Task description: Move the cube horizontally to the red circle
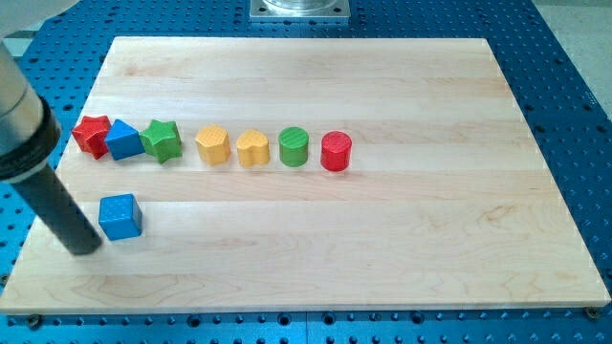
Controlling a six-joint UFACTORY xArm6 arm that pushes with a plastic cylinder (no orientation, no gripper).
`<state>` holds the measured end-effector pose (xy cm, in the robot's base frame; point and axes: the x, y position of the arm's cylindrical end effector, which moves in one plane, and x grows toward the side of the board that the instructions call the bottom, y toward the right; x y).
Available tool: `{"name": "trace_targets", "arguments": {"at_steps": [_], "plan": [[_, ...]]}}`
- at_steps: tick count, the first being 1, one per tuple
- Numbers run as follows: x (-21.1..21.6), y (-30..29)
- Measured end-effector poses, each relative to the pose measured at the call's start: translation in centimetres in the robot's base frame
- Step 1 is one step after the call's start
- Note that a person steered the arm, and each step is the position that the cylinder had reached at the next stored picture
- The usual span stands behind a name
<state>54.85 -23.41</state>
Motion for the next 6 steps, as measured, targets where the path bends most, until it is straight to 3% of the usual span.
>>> {"name": "trace_targets", "arguments": {"at_steps": [2, 4, 6], "plan": [[-4.3, 6.9], [-0.5, 4.9], [-1.5, 20.4]]}}
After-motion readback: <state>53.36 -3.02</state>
